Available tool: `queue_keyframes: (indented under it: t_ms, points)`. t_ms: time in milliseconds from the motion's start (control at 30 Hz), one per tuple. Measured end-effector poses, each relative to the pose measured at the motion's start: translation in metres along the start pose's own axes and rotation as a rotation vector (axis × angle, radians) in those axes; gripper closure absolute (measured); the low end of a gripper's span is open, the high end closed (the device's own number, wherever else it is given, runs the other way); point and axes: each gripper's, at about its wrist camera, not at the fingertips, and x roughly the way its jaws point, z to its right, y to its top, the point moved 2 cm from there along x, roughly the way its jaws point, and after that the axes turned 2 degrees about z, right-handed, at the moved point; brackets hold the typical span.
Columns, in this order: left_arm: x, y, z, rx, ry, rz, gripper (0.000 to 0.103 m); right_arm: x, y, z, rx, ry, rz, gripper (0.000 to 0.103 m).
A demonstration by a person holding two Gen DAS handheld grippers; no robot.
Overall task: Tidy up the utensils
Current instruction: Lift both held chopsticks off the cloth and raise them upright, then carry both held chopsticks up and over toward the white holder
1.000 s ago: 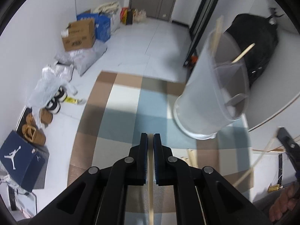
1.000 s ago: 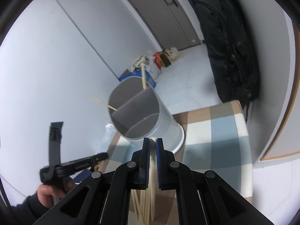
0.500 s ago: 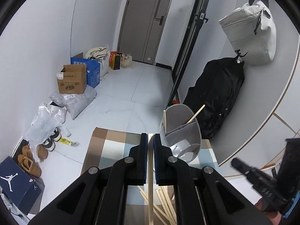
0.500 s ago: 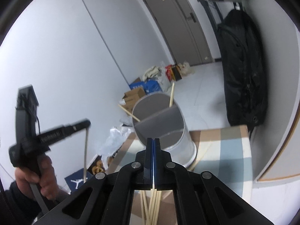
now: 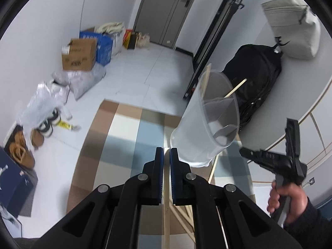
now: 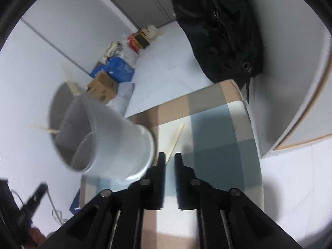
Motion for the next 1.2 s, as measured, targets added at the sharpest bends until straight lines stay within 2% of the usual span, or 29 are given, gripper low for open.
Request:
queue_keyframes:
  t_ms: [167,400,500,600,633,667,800,1100,1200]
  points:
    - [0.008,-0.005,-0.005,-0.029,-0.001,-0.038,0.101,0.030,0.016,0.003,0.053,-0.014,-0.018,0.081]
    - [0.011,-0.004,-0.014,-0.082,-0.024,-0.056,0.101,0.063,0.024,0.008,0.105,-0.066,-0.071,0.082]
    - [0.013,-0.006,-0.016,-0.095,-0.031,-0.066,0.101,0.064,0.027,0.002,0.077,-0.098,-0.053,0.082]
    - [0.012,-0.006,-0.018,-0.109,-0.041,-0.070,0.101,0.067,0.030,-0.004,0.041,-0.153,-0.043,0.090]
    - [0.012,-0.006,-0.019,-0.109,-0.039,-0.068,0.101,0.069,0.031,-0.006,0.026,-0.184,-0.041,0.098]
    - [0.012,-0.006,-0.019,-0.113,-0.039,-0.067,0.101,0.069,0.031,-0.005,0.024,-0.210,-0.037,0.100]
    - [0.010,-0.005,-0.021,-0.119,-0.034,-0.064,0.101,0.067,0.029,0.001,0.023,-0.203,-0.032,0.101]
    - [0.011,-0.008,-0.018,-0.119,-0.048,-0.077,0.101,0.050,0.013,0.011,-0.024,-0.187,-0.093,0.103]
    - [0.010,-0.009,-0.017,-0.122,-0.051,-0.075,0.101,0.043,0.018,0.020,0.056,-0.121,-0.078,0.102]
